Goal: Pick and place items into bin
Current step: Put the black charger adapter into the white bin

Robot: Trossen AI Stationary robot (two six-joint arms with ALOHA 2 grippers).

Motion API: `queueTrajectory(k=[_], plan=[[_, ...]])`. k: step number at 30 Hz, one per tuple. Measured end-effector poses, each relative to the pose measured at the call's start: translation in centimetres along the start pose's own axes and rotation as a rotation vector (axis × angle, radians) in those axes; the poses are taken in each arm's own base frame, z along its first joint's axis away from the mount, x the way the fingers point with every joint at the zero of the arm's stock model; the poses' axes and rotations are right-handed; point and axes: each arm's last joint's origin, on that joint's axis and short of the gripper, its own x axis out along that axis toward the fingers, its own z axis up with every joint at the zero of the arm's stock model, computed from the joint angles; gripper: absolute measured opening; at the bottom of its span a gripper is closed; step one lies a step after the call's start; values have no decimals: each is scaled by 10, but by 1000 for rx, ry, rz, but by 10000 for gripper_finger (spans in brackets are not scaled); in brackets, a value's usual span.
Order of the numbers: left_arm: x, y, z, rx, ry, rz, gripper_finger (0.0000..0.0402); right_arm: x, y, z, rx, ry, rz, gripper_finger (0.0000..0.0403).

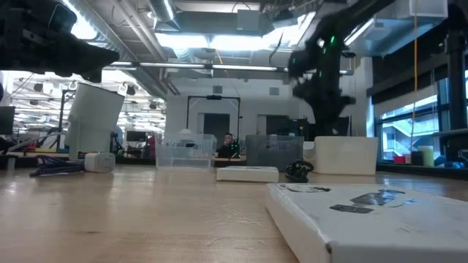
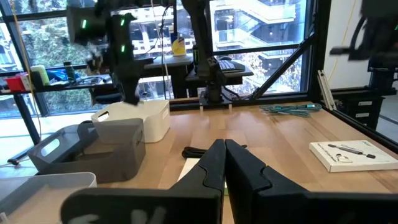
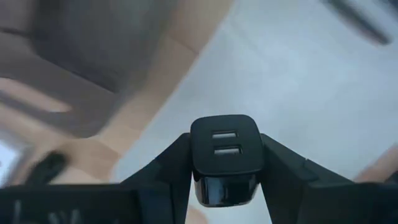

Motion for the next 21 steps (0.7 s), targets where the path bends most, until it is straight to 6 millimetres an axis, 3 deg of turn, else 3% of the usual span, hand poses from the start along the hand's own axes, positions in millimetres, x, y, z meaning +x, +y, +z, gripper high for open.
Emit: queueTrajectory(k=[8,14,21], plan=[[0,0,0,0,0,0,4,41,-2,8,-32,107,-24,152],[0,0,0,0,0,0,4,47,-3,9,-49,123,-27,180],[0,0,0,0,0,0,4,47,-7,11,-42,119,-26,173]])
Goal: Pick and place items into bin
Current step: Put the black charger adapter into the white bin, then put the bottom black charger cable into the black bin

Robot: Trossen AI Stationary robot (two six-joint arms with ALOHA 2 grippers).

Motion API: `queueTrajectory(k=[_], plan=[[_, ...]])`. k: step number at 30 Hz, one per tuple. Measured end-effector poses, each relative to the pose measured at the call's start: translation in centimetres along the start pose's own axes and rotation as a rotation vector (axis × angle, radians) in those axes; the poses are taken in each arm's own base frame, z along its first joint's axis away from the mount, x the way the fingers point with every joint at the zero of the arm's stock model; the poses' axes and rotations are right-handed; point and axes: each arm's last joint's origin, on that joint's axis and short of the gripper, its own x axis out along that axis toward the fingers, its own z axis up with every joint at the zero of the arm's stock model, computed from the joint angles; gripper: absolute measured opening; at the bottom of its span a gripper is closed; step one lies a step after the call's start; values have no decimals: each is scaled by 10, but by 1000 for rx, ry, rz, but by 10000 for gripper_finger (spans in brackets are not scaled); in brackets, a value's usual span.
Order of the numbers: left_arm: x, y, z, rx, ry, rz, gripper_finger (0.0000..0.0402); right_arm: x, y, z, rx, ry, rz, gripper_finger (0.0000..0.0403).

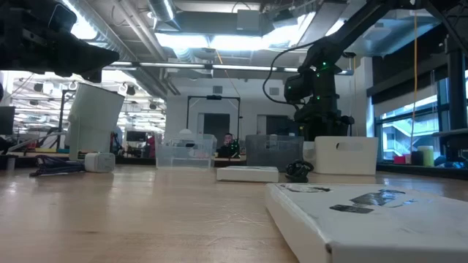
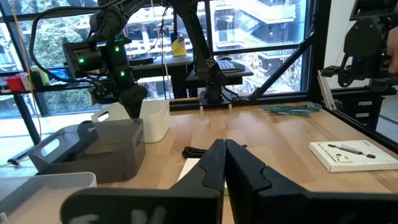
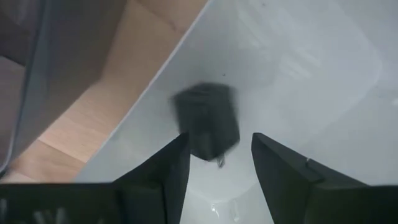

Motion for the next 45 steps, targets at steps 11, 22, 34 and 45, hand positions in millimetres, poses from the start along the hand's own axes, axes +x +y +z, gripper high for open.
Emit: queueTrajectory(k=[11,22,34,45], plan=[[0,0,0,0,0,0,4,-14,-1,-3,-21,-56,9,140],[0,0,0,0,0,0,4,-114,12,-64,109,-370,92,8],[0,0,0,0,0,0,4,-155,100,-168,71,-588,227,7],[0,0,2,-101,-23,0,4,-76,158,-227,147,-485,370,6]])
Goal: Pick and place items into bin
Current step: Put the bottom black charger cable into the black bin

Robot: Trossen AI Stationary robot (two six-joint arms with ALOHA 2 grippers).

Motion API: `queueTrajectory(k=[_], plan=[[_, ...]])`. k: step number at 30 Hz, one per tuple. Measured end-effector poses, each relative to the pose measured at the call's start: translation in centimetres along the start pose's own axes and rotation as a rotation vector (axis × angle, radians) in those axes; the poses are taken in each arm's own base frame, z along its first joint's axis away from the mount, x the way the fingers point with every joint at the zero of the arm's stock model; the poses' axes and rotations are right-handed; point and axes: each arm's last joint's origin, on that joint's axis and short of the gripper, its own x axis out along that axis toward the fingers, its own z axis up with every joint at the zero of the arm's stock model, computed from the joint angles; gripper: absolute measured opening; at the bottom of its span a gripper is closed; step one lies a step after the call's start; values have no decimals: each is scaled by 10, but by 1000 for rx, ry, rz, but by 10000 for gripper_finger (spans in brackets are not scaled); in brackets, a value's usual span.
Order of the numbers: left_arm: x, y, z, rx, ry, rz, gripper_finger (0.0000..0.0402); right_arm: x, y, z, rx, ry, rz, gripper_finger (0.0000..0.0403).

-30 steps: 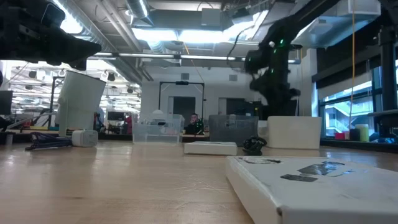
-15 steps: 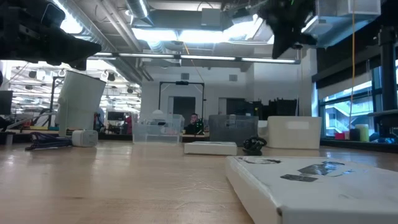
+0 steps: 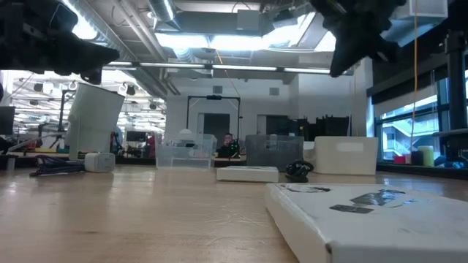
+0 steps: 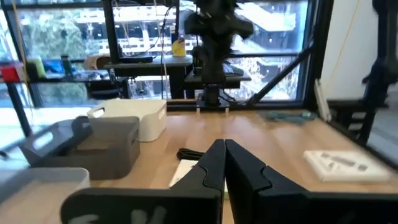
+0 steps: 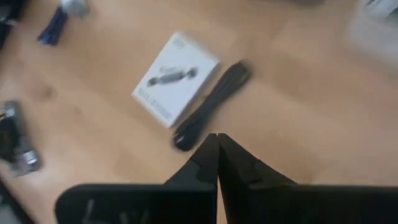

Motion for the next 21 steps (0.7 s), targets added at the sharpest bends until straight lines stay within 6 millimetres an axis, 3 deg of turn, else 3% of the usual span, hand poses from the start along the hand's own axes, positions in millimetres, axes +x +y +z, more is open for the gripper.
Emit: queueTrajectory(k=[7,14,21], plan=[[0,0,1,-160,-7,-1,4,23,-6,-40,-3,38,72,6],[0,-2,6,-292,-57,-64,4,30,-16,-55,13,68,36,7],[1,-2,8,-371,-75,-51,3,28,-27,-65,-171,130,-63,7]])
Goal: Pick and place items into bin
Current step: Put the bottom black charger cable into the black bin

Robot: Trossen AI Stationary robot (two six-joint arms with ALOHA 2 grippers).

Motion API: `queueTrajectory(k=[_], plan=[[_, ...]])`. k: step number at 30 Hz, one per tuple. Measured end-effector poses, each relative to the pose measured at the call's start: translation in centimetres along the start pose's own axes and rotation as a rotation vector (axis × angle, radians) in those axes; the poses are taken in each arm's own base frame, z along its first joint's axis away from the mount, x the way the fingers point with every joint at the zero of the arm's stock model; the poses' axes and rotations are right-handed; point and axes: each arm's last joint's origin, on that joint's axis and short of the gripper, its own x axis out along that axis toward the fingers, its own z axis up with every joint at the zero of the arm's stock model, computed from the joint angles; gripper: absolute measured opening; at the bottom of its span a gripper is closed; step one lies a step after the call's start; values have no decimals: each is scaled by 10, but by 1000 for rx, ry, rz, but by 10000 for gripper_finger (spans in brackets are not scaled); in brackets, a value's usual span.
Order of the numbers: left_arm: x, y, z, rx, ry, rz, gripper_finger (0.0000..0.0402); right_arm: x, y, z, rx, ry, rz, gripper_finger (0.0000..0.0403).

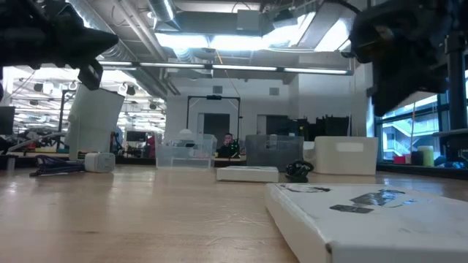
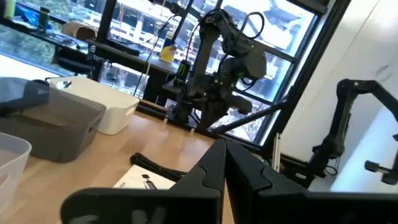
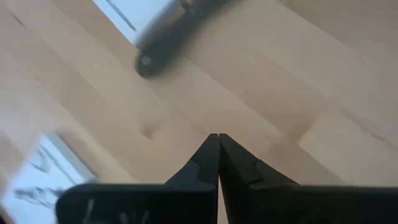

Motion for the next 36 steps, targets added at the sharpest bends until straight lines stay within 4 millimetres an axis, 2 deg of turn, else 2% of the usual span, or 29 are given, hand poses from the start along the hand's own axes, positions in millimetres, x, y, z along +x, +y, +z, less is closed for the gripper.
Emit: queueTrajectory(k=[5,8,12,19,26,31,36], plan=[[6,-9,10,2,33,21,2,-1,-4,-7,-89,97,-28,7],[19,-19,21,32,86,72,2,-2,-7,-10,-133,125,-57,7],[49,-36,27,82,252,139,2,-3,-12,-15,-215,153,-104,7],[114,-77,20,203,663,168,2,-8,-9,-28,-521,177,-67,4],[158,-115,16,266,982,161,3,-19,-8,-35,-629,167,-11,2],[171,-139,5,198,1235,169,9,-24,-9,-36,-662,157,11,3],[168,-155,-17,145,1457,228,45,-23,-8,-36,-682,154,18,3]])
